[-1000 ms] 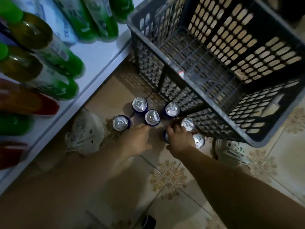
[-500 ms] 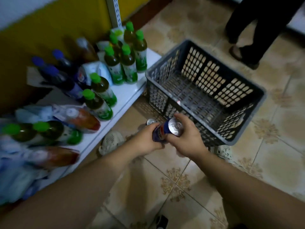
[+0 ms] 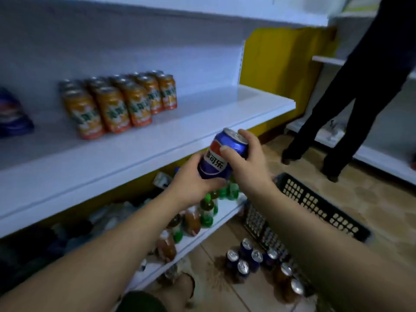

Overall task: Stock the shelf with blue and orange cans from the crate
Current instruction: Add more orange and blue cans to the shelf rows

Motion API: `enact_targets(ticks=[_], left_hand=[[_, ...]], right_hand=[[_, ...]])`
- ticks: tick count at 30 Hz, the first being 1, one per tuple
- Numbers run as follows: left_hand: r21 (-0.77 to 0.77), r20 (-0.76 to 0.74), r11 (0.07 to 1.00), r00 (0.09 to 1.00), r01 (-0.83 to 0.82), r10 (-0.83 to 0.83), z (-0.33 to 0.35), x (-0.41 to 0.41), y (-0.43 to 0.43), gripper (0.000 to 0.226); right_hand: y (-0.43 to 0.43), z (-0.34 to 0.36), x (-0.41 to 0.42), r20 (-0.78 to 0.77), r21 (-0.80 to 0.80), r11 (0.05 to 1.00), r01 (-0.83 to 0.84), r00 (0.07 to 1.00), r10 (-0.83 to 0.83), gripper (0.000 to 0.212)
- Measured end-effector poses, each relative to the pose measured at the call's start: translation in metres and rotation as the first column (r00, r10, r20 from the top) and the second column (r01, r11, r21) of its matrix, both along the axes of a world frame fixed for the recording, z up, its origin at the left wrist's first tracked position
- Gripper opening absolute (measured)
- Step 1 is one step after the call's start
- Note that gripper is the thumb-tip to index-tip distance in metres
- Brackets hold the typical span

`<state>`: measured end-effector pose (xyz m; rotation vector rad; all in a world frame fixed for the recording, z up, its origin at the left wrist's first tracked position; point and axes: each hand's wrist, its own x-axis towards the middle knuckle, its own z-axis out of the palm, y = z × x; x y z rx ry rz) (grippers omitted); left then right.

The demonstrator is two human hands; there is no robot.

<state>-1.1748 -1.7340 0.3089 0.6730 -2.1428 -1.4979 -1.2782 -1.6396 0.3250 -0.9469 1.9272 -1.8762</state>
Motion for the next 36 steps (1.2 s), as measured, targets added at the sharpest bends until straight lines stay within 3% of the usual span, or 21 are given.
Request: enact_targets(ticks=[3,9,14,18,22,26,36], left_hand=[[0.005,-0.038,0.997,0.996,-0.080,0.080,0.027,0.055,-0.010,0.060],[-0.053,-0.007,0.965,0.966,-0.257,0.257,0.056,0.171,-0.036,0.055],[-0.119,0.147,0.912,0.902,-0.392,0.406,0.066,0.258,-0.056,0.057],[-0.314,0.340,0.832,0.764,-0.457,0.548,0.067,0.320,-0.080,0.076],[-0.507,0.516,0.762,0.566,-0.403,0.643,0.058,0.369,-0.110,0.072],[-0.576,0.607,0.730,0.405,-0.369,0.684,0.046,0.387,-0.138,0.073],[-0.602,0.665,0.730,0.301,-0.325,0.683,0.018,0.373,-0.173,0.077]], right_hand=[[-0.022,0.036,0.048,-0.073,0.060,0.992,-0.109,0.991,0.113,0.075],[-0.070,0.064,0.140,-0.123,0.084,0.942,-0.325,0.935,0.334,0.074],[-0.115,0.070,0.211,-0.146,0.105,0.861,-0.497,0.849,0.508,0.079],[-0.143,0.075,0.252,-0.107,0.116,0.781,-0.613,0.774,0.624,0.076],[-0.173,0.072,0.276,-0.083,0.141,0.746,-0.651,0.743,0.664,0.076],[-0.198,0.064,0.290,-0.102,0.160,0.735,-0.659,0.729,0.677,0.081],[-0.279,0.047,0.287,-0.207,0.255,0.718,-0.648,0.689,0.695,0.069]])
